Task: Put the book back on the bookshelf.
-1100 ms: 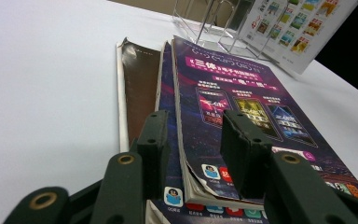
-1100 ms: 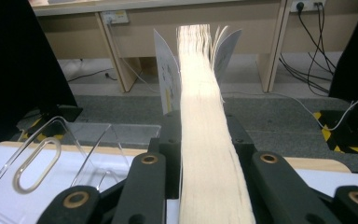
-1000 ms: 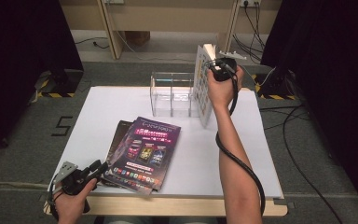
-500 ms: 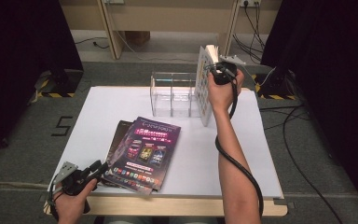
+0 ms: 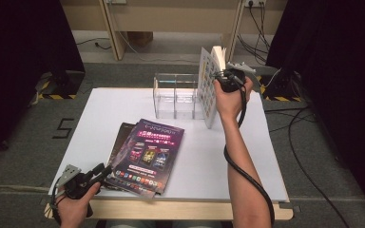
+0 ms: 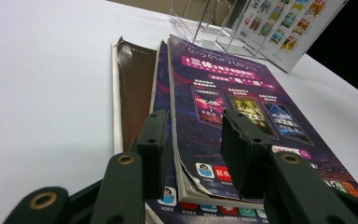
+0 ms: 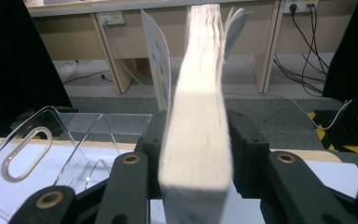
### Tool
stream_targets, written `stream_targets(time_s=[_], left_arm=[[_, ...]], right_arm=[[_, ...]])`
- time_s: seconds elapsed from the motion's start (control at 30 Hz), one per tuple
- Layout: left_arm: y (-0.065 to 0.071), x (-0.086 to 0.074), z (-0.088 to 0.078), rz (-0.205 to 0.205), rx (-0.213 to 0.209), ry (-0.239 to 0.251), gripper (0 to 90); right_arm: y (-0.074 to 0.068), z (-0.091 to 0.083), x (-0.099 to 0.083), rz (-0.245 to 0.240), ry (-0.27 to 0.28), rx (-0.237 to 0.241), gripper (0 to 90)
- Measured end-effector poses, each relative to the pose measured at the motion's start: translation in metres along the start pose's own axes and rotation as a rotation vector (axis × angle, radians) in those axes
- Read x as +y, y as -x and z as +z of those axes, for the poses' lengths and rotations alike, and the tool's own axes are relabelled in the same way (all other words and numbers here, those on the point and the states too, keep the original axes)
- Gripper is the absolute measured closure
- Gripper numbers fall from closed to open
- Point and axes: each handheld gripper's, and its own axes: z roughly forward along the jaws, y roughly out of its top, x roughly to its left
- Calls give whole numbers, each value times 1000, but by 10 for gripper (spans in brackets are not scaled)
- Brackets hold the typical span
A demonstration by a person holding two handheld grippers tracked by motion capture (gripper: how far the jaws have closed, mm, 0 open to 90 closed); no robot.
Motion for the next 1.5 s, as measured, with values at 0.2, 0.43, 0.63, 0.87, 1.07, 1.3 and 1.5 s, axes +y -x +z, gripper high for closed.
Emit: stream_targets(time_s=[0.2,0.43,0.63,0.87,1.07,1.3,1.5], left_arm=[[1,1,-1,13,11,12,609],[3,0,0,18,6,6,606],[3,0,0,17,7,7,607],[2,0,0,14,9,7,608],[3,0,1,19,6,8,608],[5,1,4,23,-2,5,607],[7,4,9,29,-15,5,607]], right_arm=[[0,-10,-5,-19,-5,2,640],[3,-19,-11,2,-14,13,636],[4,-20,-14,26,-18,23,629],[1,-19,-12,13,-30,11,733],[2,-20,-13,17,-24,21,702],[4,-27,-18,21,-17,25,657],[4,-21,-24,18,-47,30,664]])
